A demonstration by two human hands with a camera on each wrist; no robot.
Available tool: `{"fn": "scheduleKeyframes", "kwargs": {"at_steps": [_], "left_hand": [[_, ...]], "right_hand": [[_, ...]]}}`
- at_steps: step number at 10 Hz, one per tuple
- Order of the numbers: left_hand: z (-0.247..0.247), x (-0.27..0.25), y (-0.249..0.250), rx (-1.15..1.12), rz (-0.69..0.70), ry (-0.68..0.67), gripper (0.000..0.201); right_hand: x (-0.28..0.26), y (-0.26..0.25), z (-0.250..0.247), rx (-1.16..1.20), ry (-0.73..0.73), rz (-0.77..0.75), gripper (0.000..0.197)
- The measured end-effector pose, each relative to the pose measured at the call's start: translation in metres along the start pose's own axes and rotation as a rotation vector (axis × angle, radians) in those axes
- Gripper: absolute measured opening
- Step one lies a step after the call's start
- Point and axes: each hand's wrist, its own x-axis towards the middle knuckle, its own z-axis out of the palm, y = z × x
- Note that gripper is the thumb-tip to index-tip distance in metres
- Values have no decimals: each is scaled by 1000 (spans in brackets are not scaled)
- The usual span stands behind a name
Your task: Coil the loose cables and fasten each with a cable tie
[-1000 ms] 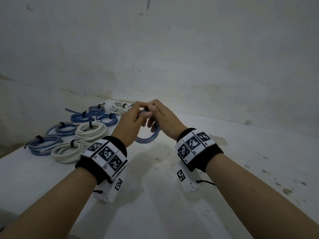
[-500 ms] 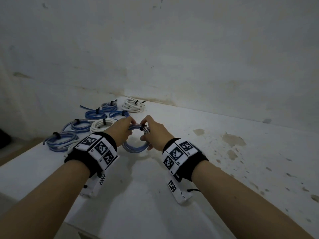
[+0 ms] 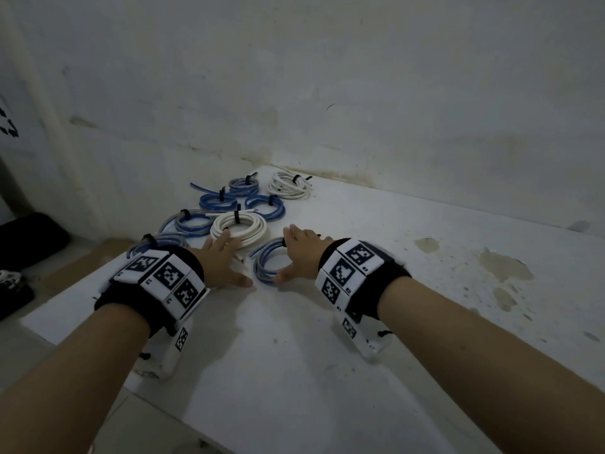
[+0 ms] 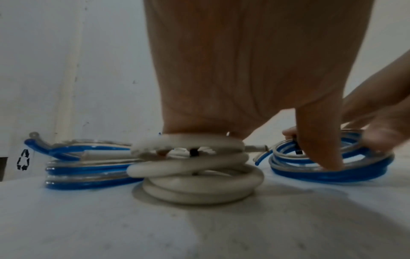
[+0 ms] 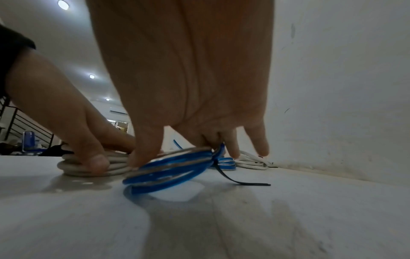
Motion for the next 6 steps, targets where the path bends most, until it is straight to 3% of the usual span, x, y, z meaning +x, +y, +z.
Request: {"fn": "scheduleKeyframes", "kwargs": {"at_steps": [2, 4, 5, 6], "left_hand": [[-1, -1, 2, -69, -5, -25, 99], [0, -6, 11, 22, -42, -47, 103], [0, -7, 17, 13, -59, 2, 101], [-1, -8, 22, -165, -89, 164, 98]], "right_hand": [[17, -6, 3, 40, -105, -15, 72], [33, -13, 1, -70, -72, -37, 71], [31, -10, 2, -17, -56, -32, 70], [21, -1, -1, 193, -47, -91, 71]]}}
